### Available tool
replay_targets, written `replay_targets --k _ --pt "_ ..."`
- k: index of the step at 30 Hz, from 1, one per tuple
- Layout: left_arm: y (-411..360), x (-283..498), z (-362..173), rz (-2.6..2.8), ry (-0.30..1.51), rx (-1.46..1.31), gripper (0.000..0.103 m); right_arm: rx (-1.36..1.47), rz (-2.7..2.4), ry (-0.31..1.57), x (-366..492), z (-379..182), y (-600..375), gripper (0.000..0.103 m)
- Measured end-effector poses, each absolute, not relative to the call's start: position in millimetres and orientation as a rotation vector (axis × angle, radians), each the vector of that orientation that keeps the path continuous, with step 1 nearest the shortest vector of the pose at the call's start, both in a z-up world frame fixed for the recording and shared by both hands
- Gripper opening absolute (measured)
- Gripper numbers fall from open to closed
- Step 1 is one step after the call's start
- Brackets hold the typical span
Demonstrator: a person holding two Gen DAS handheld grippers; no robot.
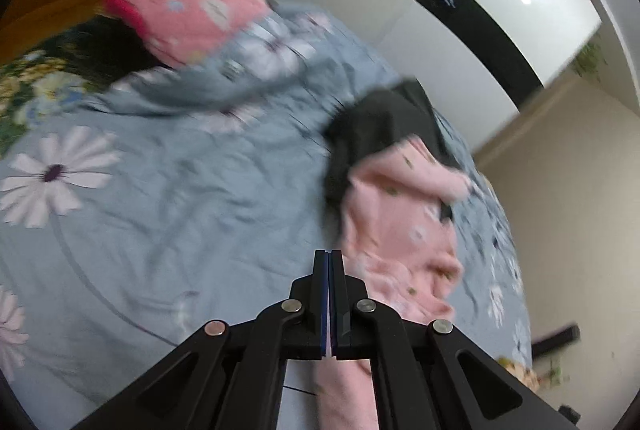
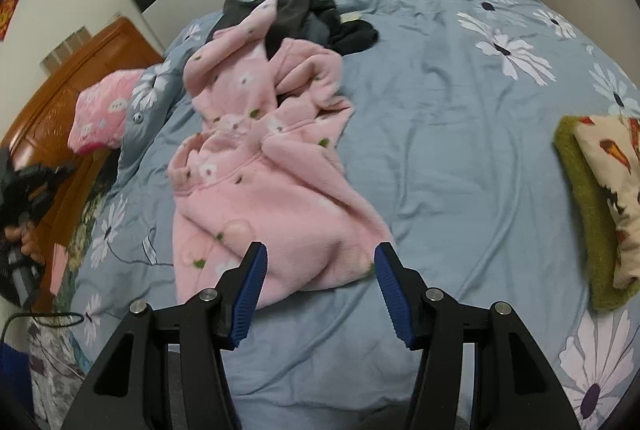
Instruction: Fold clothes
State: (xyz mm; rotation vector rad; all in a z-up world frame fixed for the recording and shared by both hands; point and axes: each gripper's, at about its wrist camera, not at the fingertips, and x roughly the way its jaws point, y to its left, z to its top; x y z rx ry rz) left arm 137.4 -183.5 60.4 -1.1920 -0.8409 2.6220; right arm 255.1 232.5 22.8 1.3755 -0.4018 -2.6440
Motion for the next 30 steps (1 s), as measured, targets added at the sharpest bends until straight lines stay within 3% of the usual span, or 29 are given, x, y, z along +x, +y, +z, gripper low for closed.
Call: replay_targets --k 5,6,9,10,13,20,21,22,23,24,30 --pt "-88 102 51 2.449 -0.613 -1.253 0.003 1.387 -2.658 -0.377 249 21 238 0.057" --pt "-66 94 49 2.414 -0.566 -1.266 0.009 1.393 -2.659 -0.388 247 19 242 0.057" --pt "-6 72 32 2.340 -0.421 -1.315 0.054 1.412 -2.658 -0.415 243 11 251 0.057" --pt "13 65 25 2.320 -0.372 -1.332 0.061 1.418 -2.657 -0.422 242 9 254 0.057" --pt "70 44 5 2.254 -0.227 -1.381 0.065 1.438 -2.652 -0.443 240 1 263 0.057" --pt "132 42 -31 2.113 -0.076 -1.482 0.063 1.468 -2.669 -0.512 244 -9 289 0.057" --pt "134 46 -29 2.109 -0.072 -1.462 0.058 1.470 -2.675 -0.525 245 -9 292 0.057" --pt "135 51 -26 2.098 -0.068 -1.443 0.032 1.471 -2.679 -0.538 247 -9 295 0.057" --pt "134 59 -23 2.085 -0.055 -1.446 0.015 1.472 -2.683 -0.552 248 -8 297 0.057" --pt "132 65 -21 2.077 -0.067 -1.445 0.006 1.467 -2.686 -0.559 250 -6 297 0.057" --pt "71 103 26 2.135 -0.247 -1.303 0.006 1.410 -2.700 -0.520 257 12 285 0.057"
